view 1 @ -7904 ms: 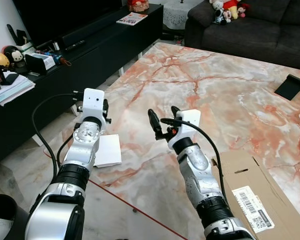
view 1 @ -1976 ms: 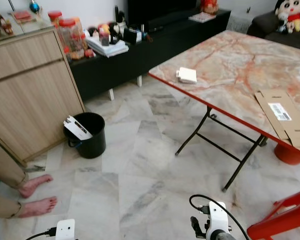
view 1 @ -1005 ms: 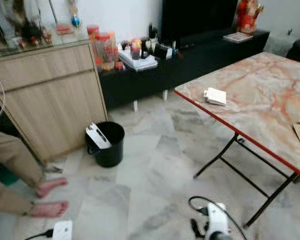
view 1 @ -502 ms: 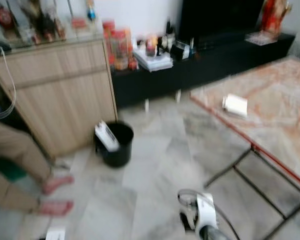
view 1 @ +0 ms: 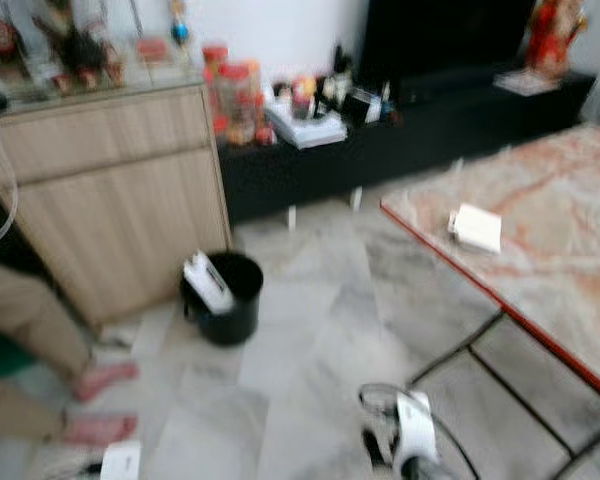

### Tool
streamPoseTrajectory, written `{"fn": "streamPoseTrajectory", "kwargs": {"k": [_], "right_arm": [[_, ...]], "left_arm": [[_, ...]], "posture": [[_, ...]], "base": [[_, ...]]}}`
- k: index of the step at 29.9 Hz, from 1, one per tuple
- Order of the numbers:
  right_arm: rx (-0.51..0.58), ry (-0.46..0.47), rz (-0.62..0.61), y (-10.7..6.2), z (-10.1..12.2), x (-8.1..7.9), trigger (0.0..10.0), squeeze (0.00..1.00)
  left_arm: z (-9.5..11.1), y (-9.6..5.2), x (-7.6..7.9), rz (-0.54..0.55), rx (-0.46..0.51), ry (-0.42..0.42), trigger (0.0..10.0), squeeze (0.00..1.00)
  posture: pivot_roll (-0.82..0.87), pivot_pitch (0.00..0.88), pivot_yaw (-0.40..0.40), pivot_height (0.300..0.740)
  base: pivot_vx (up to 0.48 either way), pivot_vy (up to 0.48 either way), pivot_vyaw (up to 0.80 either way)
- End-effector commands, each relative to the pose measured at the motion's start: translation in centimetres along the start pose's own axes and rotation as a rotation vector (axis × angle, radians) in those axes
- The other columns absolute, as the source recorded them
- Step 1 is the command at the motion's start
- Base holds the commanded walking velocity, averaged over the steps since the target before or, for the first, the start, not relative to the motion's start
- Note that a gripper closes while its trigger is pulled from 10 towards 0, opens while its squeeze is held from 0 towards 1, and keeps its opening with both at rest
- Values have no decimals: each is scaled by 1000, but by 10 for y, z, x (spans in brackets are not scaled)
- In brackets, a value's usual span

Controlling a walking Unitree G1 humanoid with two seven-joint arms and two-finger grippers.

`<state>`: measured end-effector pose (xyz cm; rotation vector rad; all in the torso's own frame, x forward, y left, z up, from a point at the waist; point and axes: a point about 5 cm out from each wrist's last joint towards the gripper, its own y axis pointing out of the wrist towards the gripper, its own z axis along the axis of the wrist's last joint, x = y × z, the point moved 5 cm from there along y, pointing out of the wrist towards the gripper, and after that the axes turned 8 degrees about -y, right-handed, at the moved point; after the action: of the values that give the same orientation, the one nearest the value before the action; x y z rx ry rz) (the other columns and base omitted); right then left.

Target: Picking trash to rubbish bin

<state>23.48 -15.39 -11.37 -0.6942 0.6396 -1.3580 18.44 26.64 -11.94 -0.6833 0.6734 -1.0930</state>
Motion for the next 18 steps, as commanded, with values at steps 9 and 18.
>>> {"fn": "streamPoseTrajectory", "kwargs": {"k": [9, 18], "right_arm": [[-5, 31, -31, -2, -5, 5, 10000, 0], [13, 41, -31, 0, 3, 4, 10000, 0]], "left_arm": [[3, 1, 1, -4, 6, 1, 10000, 0], [12, 3, 2, -10, 18, 15, 10000, 0]], "posture": [[94, 31, 32, 740], [97, 2, 52, 740]], "base": [[324, 0, 444], [324, 0, 0]]}}
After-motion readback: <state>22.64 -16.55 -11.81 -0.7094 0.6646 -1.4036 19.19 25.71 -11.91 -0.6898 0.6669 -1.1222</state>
